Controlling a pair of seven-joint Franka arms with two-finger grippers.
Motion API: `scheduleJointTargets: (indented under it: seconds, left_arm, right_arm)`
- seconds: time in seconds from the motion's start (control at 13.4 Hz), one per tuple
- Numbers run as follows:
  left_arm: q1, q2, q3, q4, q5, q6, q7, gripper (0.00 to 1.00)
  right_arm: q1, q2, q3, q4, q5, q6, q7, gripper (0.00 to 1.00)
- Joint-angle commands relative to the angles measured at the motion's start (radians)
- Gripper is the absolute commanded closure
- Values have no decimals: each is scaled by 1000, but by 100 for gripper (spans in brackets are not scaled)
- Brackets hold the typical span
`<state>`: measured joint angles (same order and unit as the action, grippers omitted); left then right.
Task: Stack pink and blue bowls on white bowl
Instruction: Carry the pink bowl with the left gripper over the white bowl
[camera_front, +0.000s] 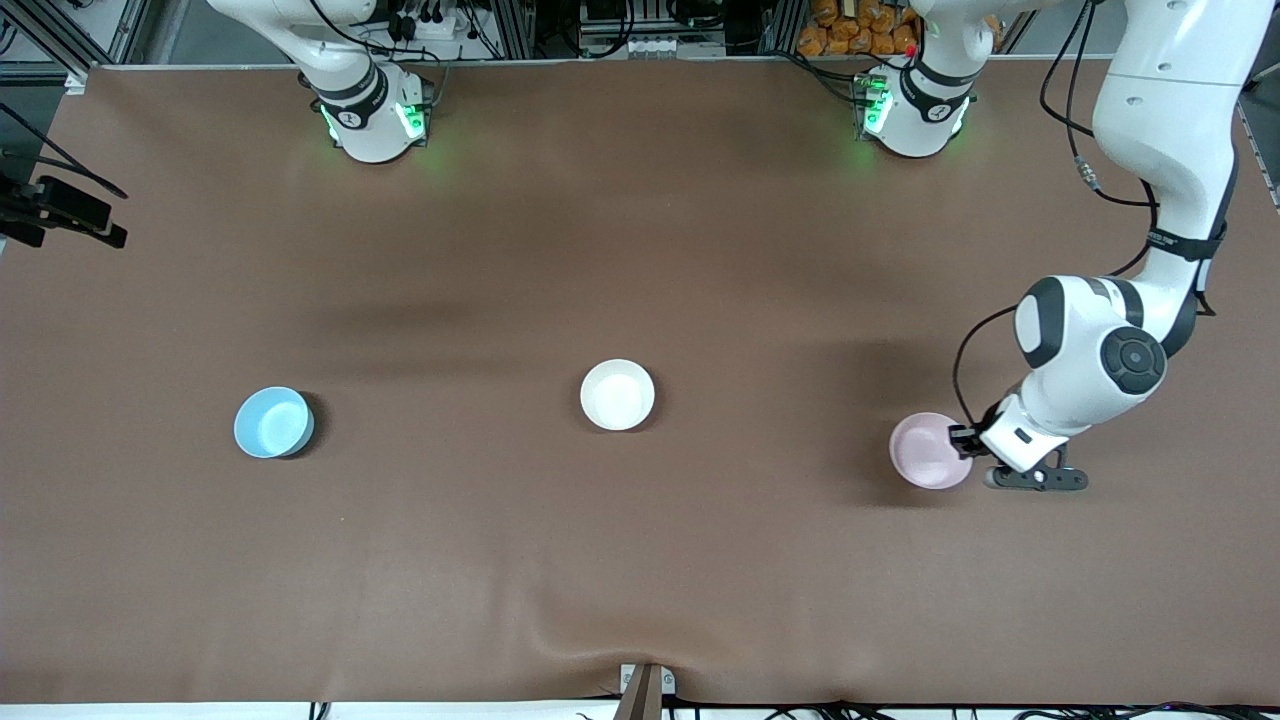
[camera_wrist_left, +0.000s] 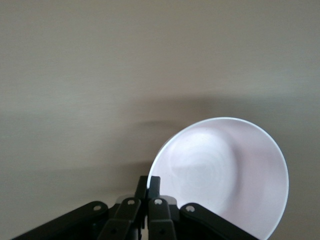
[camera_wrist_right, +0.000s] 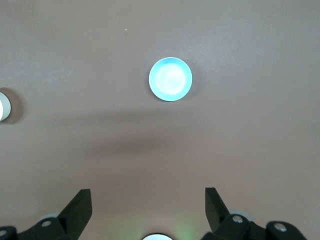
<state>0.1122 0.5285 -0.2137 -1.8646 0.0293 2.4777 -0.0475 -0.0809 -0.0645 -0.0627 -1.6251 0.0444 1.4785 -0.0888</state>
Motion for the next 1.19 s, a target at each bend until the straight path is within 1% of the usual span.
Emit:
scheduleJointTargets:
  seconds: [0.0,0.37,0.6,0.82,0.97,1.12]
  left_arm:
    - [6,-28,-81,-2,-81,-26,-46,100]
    - [-26,-16,-191,10,-97,-26,-188,100]
    - [-127,-15,-193,28,-95,-25,-332,100]
    - [-230,11,-188,71,-91,-25,-469,100]
    - [-281,30,-187,96,-85,-20,-547,100]
    - [-319,39,-184,105,-85,-17,-586,100]
  right_arm:
    - [-8,9,11,28,9,-30,12,0]
    - [-5,14,12,28,11,-30,9,0]
    - [-5,17,12,27,11,-26,6,0]
    - [-5,23,12,25,11,-23,4,0]
    - [-7,23,12,25,11,-21,1,0]
    - [-7,26,12,25,11,-21,-2,0]
